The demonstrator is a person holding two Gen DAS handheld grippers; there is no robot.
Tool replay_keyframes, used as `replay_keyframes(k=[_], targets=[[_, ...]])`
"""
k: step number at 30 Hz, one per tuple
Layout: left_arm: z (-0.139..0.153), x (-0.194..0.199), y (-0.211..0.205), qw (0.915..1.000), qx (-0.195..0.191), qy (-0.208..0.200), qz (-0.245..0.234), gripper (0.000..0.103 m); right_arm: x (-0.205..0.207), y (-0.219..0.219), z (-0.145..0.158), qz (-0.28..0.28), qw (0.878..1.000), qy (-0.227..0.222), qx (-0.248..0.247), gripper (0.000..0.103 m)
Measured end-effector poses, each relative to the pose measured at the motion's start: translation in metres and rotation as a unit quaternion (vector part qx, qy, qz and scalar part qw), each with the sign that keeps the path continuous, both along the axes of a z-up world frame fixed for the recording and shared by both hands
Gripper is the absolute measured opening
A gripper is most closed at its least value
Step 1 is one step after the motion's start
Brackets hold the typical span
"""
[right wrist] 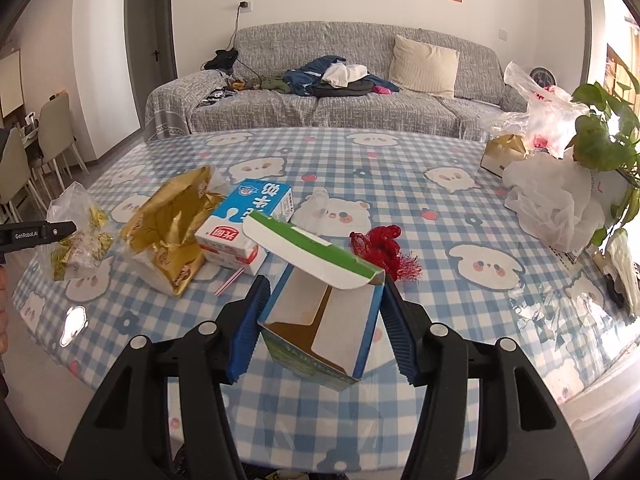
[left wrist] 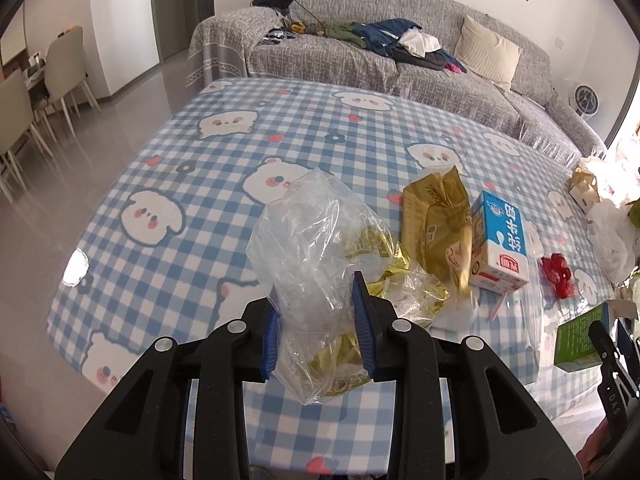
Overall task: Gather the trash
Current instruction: 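Carry the plastic bag and green-white box with both grippers over the bin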
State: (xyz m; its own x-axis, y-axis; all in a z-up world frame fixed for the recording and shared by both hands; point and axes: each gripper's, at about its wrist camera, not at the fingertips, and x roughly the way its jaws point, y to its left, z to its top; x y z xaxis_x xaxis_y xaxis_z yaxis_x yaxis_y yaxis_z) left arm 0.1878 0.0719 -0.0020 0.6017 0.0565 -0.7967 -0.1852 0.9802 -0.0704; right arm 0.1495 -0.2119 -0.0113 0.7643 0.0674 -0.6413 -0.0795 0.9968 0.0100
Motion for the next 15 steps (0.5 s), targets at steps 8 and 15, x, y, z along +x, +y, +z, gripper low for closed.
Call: replay_keyframes(k=[8,15], targets=[[0.004,-0.037,-0.007,0.9999,0.009,-0.006,-0.011,0.031,-0.027,0.005,0.010,0.010,1.000,-0.006,0.007,0.054],[-0.001,-0.075,-0.011,0.9998,0.007,-0.005,-0.020,0.031,-0.059,0.009,0.021,0.018,1.000,-0.017,0.016,0.054]])
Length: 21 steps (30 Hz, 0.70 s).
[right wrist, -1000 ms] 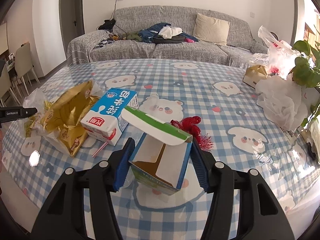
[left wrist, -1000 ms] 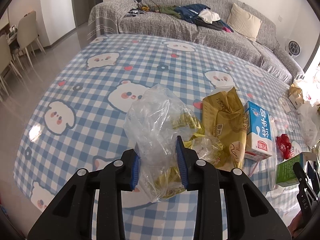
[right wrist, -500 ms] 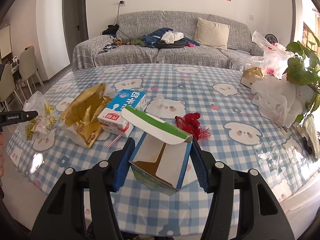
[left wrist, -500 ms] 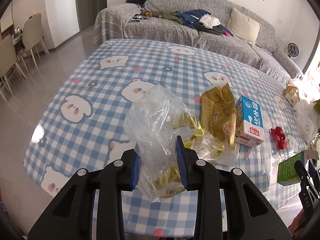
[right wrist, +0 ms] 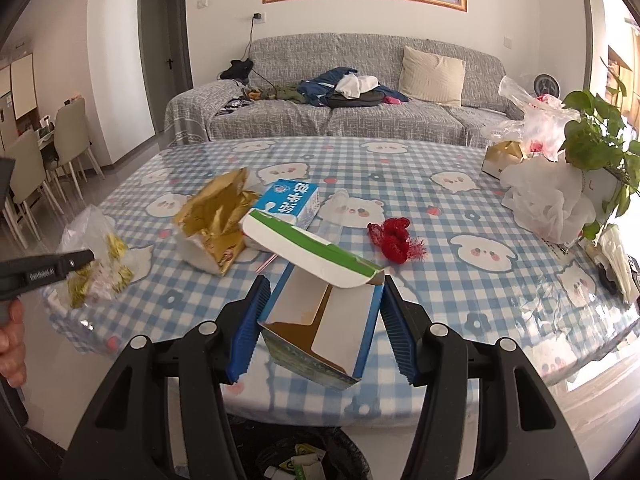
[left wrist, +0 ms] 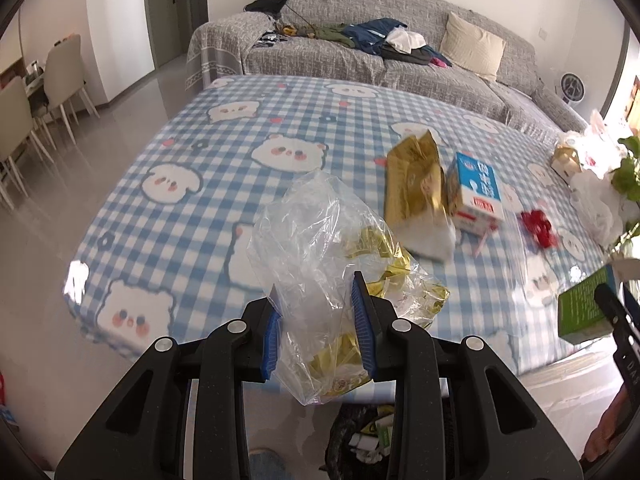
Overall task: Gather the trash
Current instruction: 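Carry the plastic bag and green-white box with both grippers over the bin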
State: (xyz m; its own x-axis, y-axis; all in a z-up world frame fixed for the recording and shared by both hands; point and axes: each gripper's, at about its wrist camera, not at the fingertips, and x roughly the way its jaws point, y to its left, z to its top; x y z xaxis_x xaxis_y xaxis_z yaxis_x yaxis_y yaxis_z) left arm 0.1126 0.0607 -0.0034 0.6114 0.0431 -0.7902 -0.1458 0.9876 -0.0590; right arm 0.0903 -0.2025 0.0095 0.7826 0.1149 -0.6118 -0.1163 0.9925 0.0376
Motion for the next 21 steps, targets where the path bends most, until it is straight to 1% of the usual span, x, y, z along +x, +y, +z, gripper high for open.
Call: replay_keyframes(k=[9,13,21], targets=[[-0.002,-0.055,-0.003,0.9996,-0.024,-0.010,-0.009,0.031,-0.049,0.007,0.006,0.013,1.000,-0.013,0.017,0.053],[-0.010,-0.076,-0.006,0.9994,-0.029,-0.007,-0.015,0.031,-0.064,0.012,0.005,0.021,0.999,-0.015,0.021,0.053],[-0.034,-0.123,-0.002,0.9992,-0.036,0.004,-0.015,0.031,-0.089,0.017,-0.008,0.027,0.999,-0.005,0.024,0.053]])
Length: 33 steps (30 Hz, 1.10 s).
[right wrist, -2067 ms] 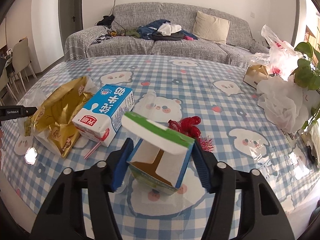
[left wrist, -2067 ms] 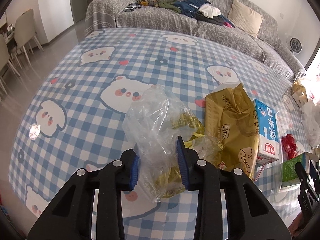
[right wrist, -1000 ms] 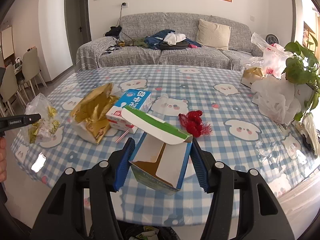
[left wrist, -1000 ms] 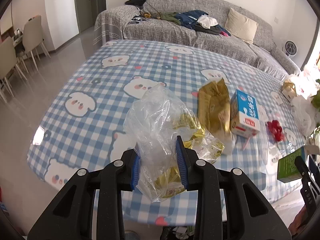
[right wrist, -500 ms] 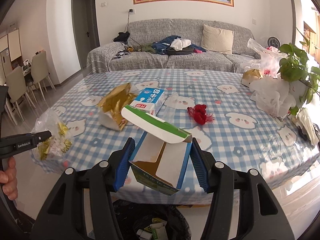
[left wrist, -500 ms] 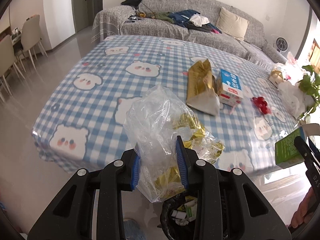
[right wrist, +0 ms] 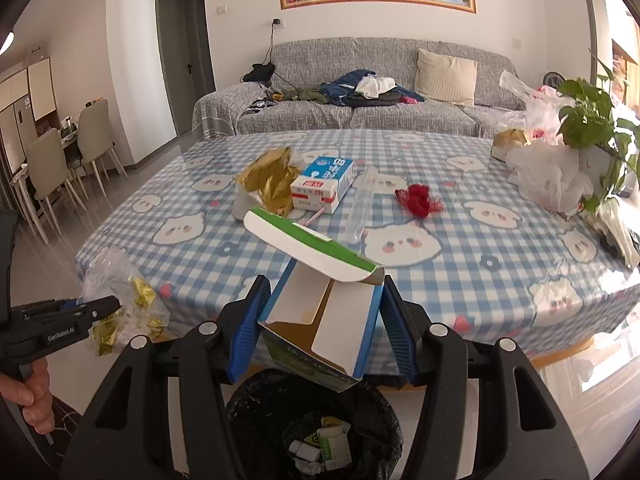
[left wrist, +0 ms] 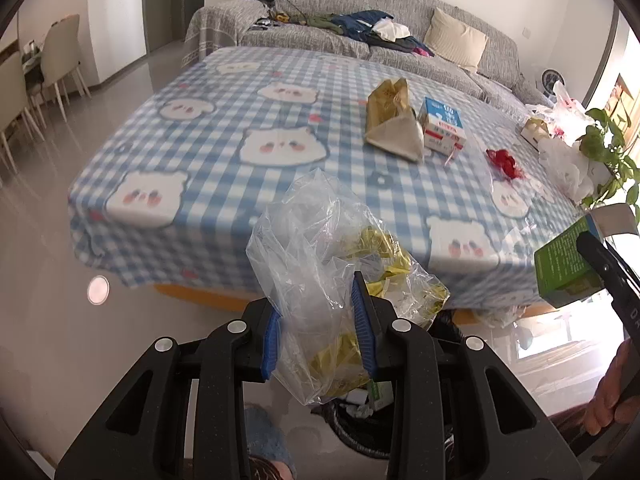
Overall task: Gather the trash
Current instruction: 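Carry the plastic bag and green-white box with both grippers over the bin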
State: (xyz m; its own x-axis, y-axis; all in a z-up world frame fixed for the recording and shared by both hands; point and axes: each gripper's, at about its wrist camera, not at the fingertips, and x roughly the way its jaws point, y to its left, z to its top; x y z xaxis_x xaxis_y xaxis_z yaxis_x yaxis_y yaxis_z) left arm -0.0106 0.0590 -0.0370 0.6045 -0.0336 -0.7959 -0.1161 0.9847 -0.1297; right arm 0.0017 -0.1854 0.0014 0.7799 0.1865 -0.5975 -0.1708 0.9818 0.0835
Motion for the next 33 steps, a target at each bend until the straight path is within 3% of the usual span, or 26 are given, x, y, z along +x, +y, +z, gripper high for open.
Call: replay_keyframes(k=[7,16,25,33], targets=[[-0.016,-0.031,0.005,0.9999,-0.007,0.008,0.007,0.031,-0.023,0.005,-0.015,0.003,1.000,0.010,0.000,0.053],[-0.061,-0.050,0.004,0.9990,-0.004,0.040,0.019,0.031,-0.045,0.018,-0.054,0.008,0.999,0.045,-0.004,0.053],[-0.104,-0.053,0.001,0.9976,0.009,0.066,0.022,0.031,-0.046,0.039,-0.108,0.024,0.995,0.090,-0.020,0.053],[-0.118,-0.051,0.005,0.9978,0.011,0.058,0.030,0.031,-0.036,0.040,-0.147,0.014,0.992,0.121,-0.030,0.053]])
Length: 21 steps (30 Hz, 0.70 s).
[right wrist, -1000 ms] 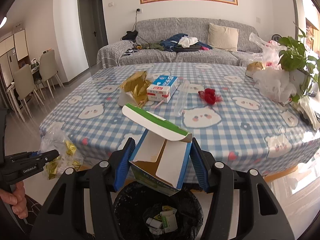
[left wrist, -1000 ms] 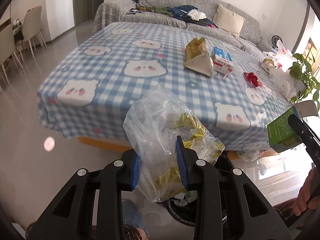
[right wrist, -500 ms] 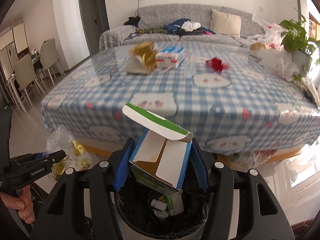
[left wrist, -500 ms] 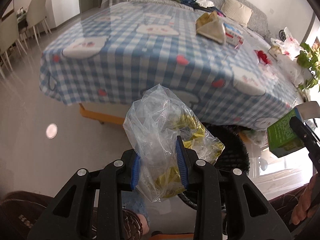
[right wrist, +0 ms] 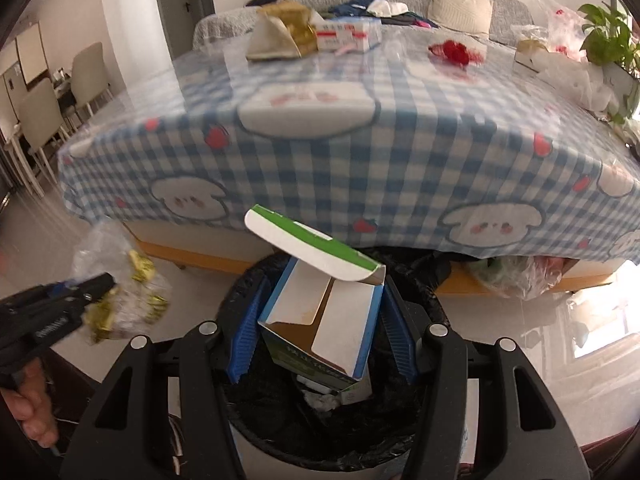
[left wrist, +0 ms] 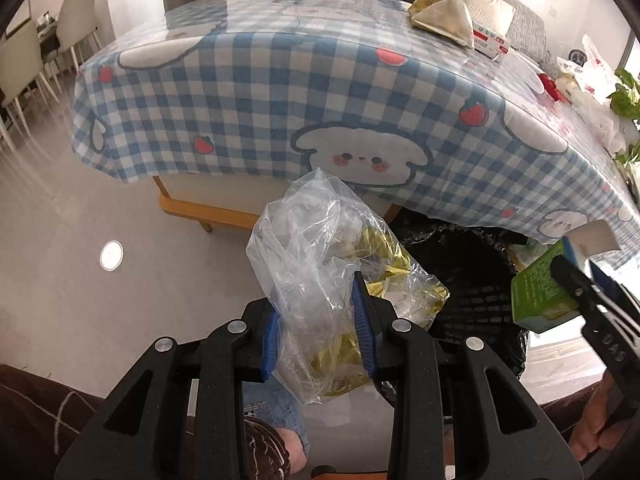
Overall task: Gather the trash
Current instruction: 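Carry the plastic bag and green-white box with both grippers over the bin, then open the right gripper to drop the box while the left releases the bag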
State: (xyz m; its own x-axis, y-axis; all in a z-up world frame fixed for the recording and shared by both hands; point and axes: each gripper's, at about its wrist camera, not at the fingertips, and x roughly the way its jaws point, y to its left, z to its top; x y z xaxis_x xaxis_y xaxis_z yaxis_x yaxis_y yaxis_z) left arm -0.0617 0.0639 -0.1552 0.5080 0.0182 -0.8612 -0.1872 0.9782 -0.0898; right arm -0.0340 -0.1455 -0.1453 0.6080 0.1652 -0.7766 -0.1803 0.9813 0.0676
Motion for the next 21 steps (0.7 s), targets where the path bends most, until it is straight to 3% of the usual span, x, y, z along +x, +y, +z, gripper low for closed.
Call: replay_keyframes(k=[8,14,21], targets=[[-0.012,-0.002,0.008,0.9997,0.006,0.018,0.014,0.031,0.005,0.008,-0.026,0.009,1.000,0.021,-0.014,0.053],[-0.016,0.002,0.009,0.9994,0.005,0.029,0.019,0.031,0.009,0.015,-0.027,0.014,1.000,0.020,-0.006,0.054],[-0.010,0.006,-0.001,0.9998,0.008,0.016,0.009,0.031,0.011,0.012,-0.028,0.001,1.000,0.015,-0.004,0.076]])
